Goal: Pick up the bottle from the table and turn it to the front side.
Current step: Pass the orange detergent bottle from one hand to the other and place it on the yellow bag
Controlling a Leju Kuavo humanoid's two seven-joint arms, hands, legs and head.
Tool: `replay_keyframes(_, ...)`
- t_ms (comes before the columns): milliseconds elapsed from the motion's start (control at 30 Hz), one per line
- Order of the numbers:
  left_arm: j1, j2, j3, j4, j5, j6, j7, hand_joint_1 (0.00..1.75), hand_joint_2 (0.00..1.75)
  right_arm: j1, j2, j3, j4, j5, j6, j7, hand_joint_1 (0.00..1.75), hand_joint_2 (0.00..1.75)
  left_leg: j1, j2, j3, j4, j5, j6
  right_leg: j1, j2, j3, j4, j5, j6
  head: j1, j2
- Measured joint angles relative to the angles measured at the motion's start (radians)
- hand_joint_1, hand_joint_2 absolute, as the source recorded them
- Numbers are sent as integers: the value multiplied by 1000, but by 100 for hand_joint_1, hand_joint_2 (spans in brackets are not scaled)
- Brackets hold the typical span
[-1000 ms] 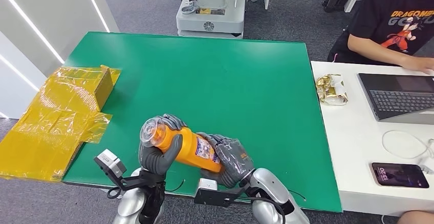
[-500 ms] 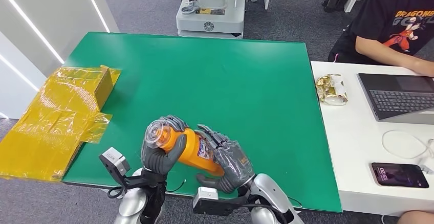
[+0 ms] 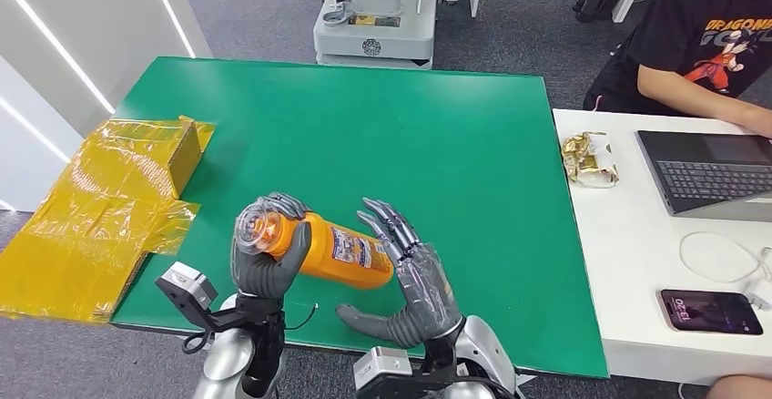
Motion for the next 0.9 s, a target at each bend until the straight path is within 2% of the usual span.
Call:
replay_keyframes(200,-3,44,26,-59,-115,95,-14,175,175,1,6,11,-2,-46,-15,-36,0,175,0,0,0,0,0,0,0,0,0,0,0,0,0,0)
replay_keyframes(367,-17,111,40,-82,-273,149,22,175,175,5,7,15,-3,-86,-27,-69,0,175,0,0,0,-1,0,0,0,0,0,0,0,0,0,0)
replay_keyframes(500,-38,189,57,-79,-381,218,58,175,175,17,7,15,-26,-112,-34,-74,0,175,0,0,0,-1,1,-1,0,0,0,0,0,0,0,0)
replay_keyframes(667,-76,284,87,-66,-413,239,67,175,175,24,6,15,-56,-123,-42,-73,0,175,1,0,0,-1,1,-2,0,0,-1,1,0,0,0,0)
replay_keyframes(900,-205,452,116,25,-628,230,153,175,175,54,-2,6,-123,-122,-31,-55,0,175,1,0,1,-1,2,-3,1,0,-1,1,0,-1,0,0)
